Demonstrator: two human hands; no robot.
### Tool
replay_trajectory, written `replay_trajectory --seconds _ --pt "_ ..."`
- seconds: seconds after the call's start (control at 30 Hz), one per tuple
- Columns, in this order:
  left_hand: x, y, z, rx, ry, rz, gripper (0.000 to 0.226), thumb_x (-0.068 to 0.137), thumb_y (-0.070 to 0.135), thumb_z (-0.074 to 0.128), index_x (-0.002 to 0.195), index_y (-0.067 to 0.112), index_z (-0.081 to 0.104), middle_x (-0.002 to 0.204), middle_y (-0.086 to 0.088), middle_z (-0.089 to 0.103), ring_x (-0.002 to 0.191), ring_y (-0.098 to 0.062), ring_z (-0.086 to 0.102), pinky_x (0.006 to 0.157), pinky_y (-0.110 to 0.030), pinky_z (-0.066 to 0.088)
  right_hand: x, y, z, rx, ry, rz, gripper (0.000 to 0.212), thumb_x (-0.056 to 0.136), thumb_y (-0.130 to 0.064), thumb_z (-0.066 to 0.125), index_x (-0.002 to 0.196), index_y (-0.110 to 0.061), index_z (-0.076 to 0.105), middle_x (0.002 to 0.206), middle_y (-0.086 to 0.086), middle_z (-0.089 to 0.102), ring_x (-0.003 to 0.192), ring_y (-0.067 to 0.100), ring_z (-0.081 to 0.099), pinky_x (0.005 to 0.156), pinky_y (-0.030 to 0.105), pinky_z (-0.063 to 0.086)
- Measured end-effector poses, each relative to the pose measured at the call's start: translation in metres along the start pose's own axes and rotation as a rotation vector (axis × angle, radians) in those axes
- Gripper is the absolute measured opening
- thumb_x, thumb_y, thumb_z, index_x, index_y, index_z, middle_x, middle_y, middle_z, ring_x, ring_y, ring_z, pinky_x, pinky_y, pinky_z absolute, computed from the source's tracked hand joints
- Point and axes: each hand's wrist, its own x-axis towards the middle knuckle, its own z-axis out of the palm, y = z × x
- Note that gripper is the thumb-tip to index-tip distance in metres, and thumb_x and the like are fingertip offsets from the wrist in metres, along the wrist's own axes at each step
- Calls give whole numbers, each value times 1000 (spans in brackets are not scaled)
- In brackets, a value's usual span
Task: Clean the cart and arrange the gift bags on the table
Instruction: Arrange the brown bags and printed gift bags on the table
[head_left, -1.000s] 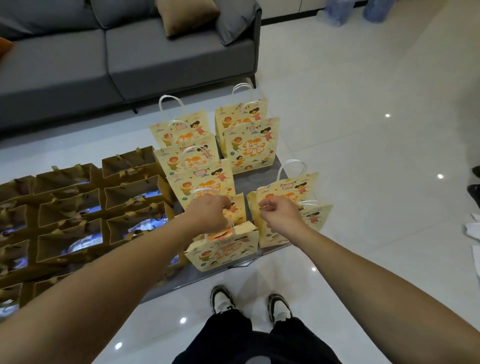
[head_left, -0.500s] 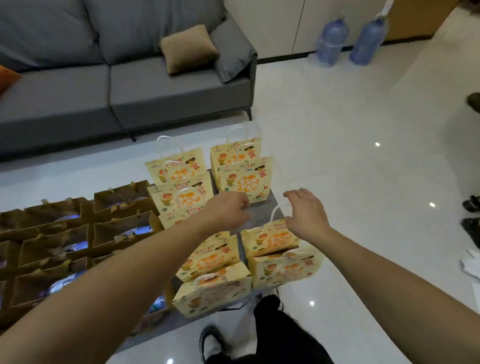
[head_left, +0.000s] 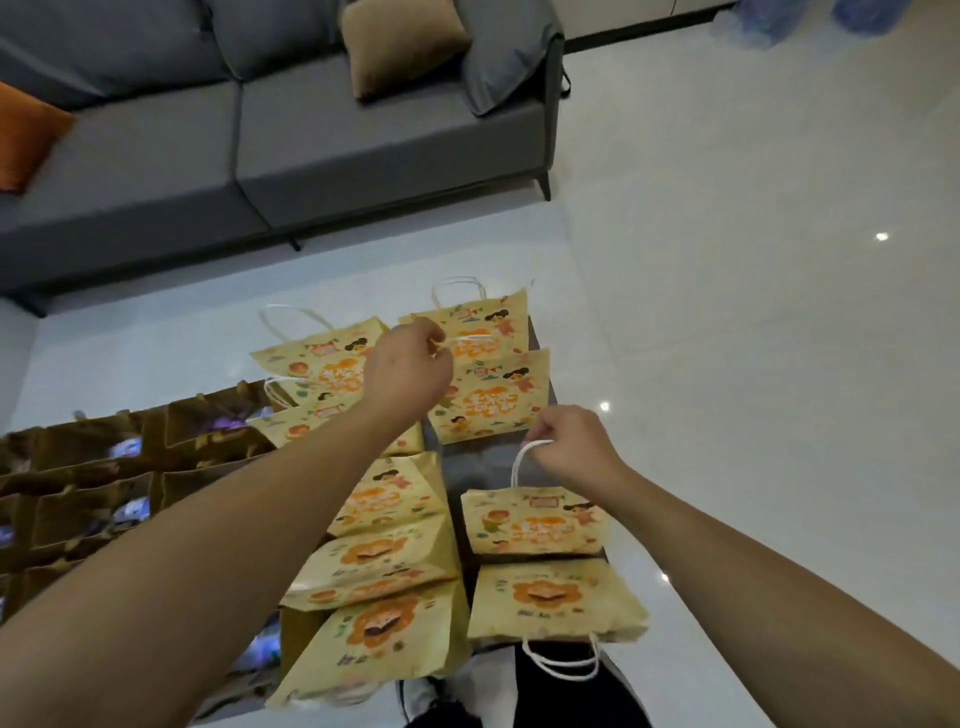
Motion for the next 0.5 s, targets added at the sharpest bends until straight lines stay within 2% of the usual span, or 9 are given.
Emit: replay_trajectory --seconds 0.13,0.23,0.3,0.4,0.5 --pt "38 17 2 -72 102 -99 40 95 17 56 134 19 57 126 -4 60 89 -11 55 79 -29 38 17 0 -9 -14 -89 -29 17 77 -7 66 74 -23 67 82 -6 64 81 11 58 71 33 55" --pt "62 26 6 -48 73 -110 52 95 17 59 146 19 46 145 -8 46 126 -24 48 96 -36 42 23 6 -16 -2 -111 -24 15 77 -8 66 75 -22 69 81 -9 63 81 11 59 72 35 56" --pt "75 29 10 31 2 -88 62 94 15 61 152 20 38 155 -6 38 139 -27 37 106 -41 39 25 10 -18 14 -126 -20 18 78 -6 66 74 -23 69 79 -10 62 80 10 58 71 35 55" --pt "94 29 18 160 -102 -28 65 91 13 64 152 20 40 153 -4 43 135 -28 42 99 -40 44 28 16 -22 28 -128 -16 19 78 -7 67 73 -25 67 79 -9 63 79 9 59 70 35 56" --pt "108 25 23 193 -119 -43 50 94 17 62 142 20 52 133 -6 62 113 -28 58 81 -34 44 27 21 -24 49 -115 5 20 78 -7 67 74 -27 67 84 -6 66 81 12 61 71 34 57"
